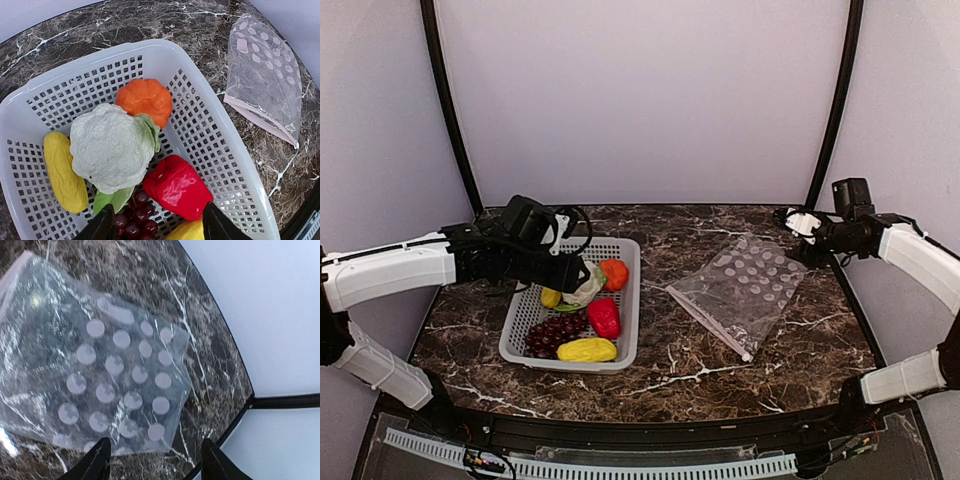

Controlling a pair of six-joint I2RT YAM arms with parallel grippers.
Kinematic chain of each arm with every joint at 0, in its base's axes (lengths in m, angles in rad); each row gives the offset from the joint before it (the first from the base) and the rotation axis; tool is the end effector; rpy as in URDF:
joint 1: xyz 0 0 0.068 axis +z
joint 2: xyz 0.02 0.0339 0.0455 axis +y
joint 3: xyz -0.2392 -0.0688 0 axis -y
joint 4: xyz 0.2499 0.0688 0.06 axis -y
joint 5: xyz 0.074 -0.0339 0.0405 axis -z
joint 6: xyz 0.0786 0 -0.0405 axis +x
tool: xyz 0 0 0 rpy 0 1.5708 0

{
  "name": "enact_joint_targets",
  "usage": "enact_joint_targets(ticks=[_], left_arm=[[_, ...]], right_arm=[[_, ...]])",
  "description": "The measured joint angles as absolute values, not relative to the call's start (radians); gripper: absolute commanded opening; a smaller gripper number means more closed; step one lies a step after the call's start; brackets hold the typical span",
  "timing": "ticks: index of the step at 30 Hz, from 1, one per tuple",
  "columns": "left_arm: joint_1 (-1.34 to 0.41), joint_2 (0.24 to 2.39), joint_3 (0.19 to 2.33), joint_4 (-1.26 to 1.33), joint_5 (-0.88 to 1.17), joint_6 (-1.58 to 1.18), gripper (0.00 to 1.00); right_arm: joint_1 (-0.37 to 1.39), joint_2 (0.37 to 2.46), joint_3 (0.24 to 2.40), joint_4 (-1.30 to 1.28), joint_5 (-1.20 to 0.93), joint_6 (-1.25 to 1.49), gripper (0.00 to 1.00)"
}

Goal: Place the food in the zip-top bag and seal the zipper
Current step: Adjust the zipper food storage bag at the center of the board, then pick up the zipper food storage bag from the center of the board.

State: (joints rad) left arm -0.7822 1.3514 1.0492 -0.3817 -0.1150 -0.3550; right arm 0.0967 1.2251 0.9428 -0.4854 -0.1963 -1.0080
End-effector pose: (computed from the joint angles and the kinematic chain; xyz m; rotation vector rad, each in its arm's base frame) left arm 0.2491 -0.2348 0.2338 0.4248 2.2543 -0.4753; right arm 0.3015 0.0446 0.2216 -1.3051 1.9318 -0.2293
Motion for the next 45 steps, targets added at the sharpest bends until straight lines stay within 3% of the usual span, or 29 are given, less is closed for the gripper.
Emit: enact_joint_targets(ticks=[12, 24, 32, 45], left_arm=[[-0.784, 1.295, 1.029, -0.384, -0.188, -0.378, 0.58], [-0.784, 1.269, 0.997, -0.398, -0.252, -0.416, 0.58], [-0.784, 1.251, 0.992, -0.412, -0.265, -0.439, 0.58], [-0.784, 1.229, 0.963, -0.423, -0.278, -0.458, 0.58]], right_arm=[[0.596, 1.375, 0.972, -0.511, -0.137, -0.611, 0.59], [0.822, 1.460, 0.947, -0.523, -0.011, -0.508, 0.65], [0.860, 1.619, 0.970, -0.501, 0.170, -0.448, 0.67], [0.877, 1.708, 0.999, -0.450, 0.424, -0.418, 0.40]])
